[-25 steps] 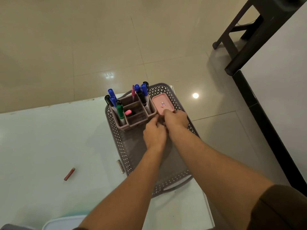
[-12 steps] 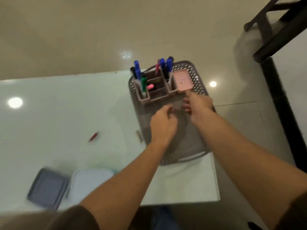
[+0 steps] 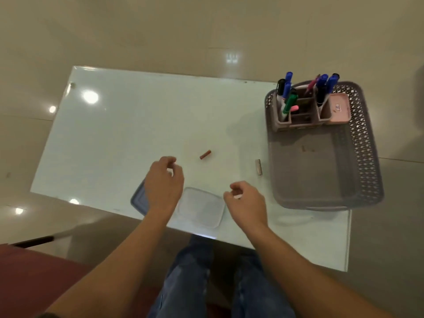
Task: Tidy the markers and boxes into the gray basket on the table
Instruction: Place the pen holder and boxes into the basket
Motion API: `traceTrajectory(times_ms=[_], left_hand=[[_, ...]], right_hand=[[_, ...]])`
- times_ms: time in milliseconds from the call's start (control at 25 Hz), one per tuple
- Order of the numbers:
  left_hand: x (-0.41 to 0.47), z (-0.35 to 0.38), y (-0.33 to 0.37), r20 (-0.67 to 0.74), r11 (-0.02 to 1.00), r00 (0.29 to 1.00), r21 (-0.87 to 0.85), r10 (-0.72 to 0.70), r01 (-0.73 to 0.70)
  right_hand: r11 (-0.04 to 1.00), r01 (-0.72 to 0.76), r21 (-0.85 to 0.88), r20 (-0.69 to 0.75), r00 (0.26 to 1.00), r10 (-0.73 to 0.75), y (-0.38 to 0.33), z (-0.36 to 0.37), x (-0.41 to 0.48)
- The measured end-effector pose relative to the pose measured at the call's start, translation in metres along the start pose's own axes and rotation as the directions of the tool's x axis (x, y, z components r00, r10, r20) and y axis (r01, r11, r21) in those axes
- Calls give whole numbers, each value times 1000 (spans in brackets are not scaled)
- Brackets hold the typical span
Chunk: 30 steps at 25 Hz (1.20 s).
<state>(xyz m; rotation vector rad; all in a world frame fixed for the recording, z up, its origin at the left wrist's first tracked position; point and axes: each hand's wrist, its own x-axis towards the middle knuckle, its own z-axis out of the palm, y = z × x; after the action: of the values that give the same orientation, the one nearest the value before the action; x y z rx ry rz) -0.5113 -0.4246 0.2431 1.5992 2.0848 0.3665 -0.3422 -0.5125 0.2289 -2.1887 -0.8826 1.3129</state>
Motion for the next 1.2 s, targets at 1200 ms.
traceTrajectory(times_ms=[1200], left_hand=[[-91, 76, 167, 272, 976, 949, -190, 159, -109]], right_hand=[[975, 94, 204, -456, 890, 9, 35, -207, 43]])
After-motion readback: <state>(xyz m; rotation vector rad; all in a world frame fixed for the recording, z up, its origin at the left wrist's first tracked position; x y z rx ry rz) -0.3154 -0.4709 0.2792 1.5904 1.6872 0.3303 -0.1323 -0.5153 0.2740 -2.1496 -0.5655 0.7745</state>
